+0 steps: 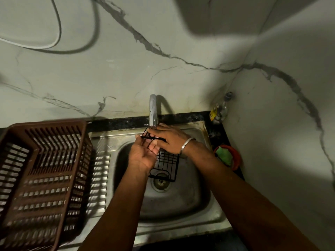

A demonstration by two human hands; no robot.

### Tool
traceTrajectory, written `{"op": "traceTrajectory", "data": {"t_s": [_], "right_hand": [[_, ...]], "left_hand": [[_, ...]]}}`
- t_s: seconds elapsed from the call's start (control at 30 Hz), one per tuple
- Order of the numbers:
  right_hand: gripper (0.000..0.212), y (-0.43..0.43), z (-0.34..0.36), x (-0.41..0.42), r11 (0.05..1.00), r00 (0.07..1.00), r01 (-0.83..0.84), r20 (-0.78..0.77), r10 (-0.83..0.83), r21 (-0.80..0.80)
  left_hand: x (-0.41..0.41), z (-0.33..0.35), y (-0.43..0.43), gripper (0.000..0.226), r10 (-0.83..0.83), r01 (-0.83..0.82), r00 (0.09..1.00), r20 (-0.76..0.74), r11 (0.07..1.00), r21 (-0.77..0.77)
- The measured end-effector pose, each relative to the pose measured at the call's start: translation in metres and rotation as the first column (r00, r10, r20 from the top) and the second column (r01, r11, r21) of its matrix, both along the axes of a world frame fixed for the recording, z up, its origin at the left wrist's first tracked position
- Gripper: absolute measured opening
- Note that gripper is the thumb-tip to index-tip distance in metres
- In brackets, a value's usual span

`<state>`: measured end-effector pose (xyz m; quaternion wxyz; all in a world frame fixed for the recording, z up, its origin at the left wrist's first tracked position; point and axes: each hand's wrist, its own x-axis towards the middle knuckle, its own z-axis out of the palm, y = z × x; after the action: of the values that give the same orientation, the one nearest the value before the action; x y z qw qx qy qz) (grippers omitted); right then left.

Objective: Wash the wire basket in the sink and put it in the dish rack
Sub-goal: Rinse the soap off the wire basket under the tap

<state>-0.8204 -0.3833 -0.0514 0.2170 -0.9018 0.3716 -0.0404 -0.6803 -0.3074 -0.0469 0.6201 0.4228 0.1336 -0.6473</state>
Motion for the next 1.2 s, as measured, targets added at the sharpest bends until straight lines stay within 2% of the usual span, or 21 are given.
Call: {"op": "traceTrajectory", "data": {"t_s": [0.1,0.2,0.3,0.33,0.37,0.4,0.43,0.47,0.5,0.53,0.57,0.6,0.63,0.7,0.8,0.9,1.07,1.2], "right_hand": [[0.047,0.005,0.006,0.006,0.997,0.996,-0.062,0.068,0.065,-0.044],[0.034,0.012,0.004,0.016,0.976,0.993,-0.076,0.072,0.092,-0.202],[0.019,0.017,0.003,0.021,0.977,0.994,-0.010,0.103,0.033,-0.214],[0.017,0.017,0.002,0.021,0.979,0.994,-0.001,0.108,0.023,-0.204],[0.018,0.017,0.003,0.021,0.980,0.993,0.011,0.117,0.012,-0.197],[0.020,0.017,0.004,0.021,0.981,0.992,0.025,0.127,-0.001,-0.190],[0.023,0.017,0.005,0.021,0.983,0.989,0.041,0.144,-0.015,-0.181],[0.024,0.016,0.006,0.022,0.984,0.986,0.055,0.164,-0.027,-0.167],[0.024,0.016,0.008,0.022,0.987,0.983,0.063,0.180,-0.036,-0.149],[0.022,0.015,0.009,0.022,0.988,0.981,0.066,0.189,-0.039,-0.139],[0.019,0.014,0.010,0.022,0.988,0.981,0.073,0.188,-0.047,-0.137],[0.017,0.013,0.012,0.022,0.986,0.980,0.088,0.188,-0.061,-0.139],[0.017,0.011,0.014,0.021,0.986,0.979,0.101,0.188,-0.074,-0.136],[0.018,0.009,0.016,0.020,0.989,0.978,0.085,0.200,-0.059,-0.123],[0.019,0.012,0.023,0.022,0.993,0.975,0.041,0.224,-0.015,-0.111],[0.022,0.013,0.023,0.014,0.989,0.957,0.110,0.281,-0.077,-0.102],[0.023,0.016,0.018,0.002,0.964,0.938,0.171,0.333,-0.095,-0.204],[0.022,0.016,0.014,0.011,0.962,0.956,0.141,0.286,-0.070,-0.236]], "left_hand": [[0.000,-0.002,0.003,0.029,0.001,-0.002,1.000,0.031,1.000,0.024],[0.001,0.000,0.000,0.019,-0.073,0.053,0.979,0.189,0.993,0.109],[0.011,0.006,-0.003,0.018,-0.149,0.102,0.934,0.324,0.982,0.158],[0.015,0.009,0.000,0.020,-0.184,0.121,0.884,0.429,0.978,0.170],[0.018,0.010,0.004,0.022,-0.222,0.133,0.771,0.597,0.973,0.190],[0.020,0.011,0.009,0.024,-0.264,0.135,0.534,0.803,0.965,0.227],[0.022,0.012,0.014,0.021,-0.298,0.119,0.176,0.938,0.953,0.280],[0.025,0.014,0.018,0.015,-0.310,0.106,-0.168,0.936,0.938,0.329],[0.027,0.016,0.020,0.014,-0.303,0.120,-0.383,0.872,0.920,0.373],[0.029,0.014,0.019,0.028,-0.304,0.156,-0.491,0.816,0.891,0.426],[0.030,0.011,0.019,0.045,-0.305,0.203,-0.543,0.782,0.856,0.475],[0.030,0.008,0.018,0.053,-0.292,0.250,-0.556,0.778,0.834,0.491],[0.029,0.008,0.017,0.053,-0.254,0.279,-0.556,0.791,0.840,0.465],[0.030,0.014,0.012,0.038,-0.200,0.276,-0.541,0.817,0.875,0.397],[0.036,0.027,-0.001,0.028,-0.239,0.276,-0.597,0.766,0.835,0.476],[0.047,0.036,-0.005,0.017,-0.228,0.322,-0.655,0.720,0.778,0.539],[0.050,0.030,0.002,0.010,-0.200,0.275,-0.684,0.701,0.820,0.502],[0.053,0.024,0.003,0.005,-0.194,0.262,-0.691,0.696,0.831,0.491]]}}
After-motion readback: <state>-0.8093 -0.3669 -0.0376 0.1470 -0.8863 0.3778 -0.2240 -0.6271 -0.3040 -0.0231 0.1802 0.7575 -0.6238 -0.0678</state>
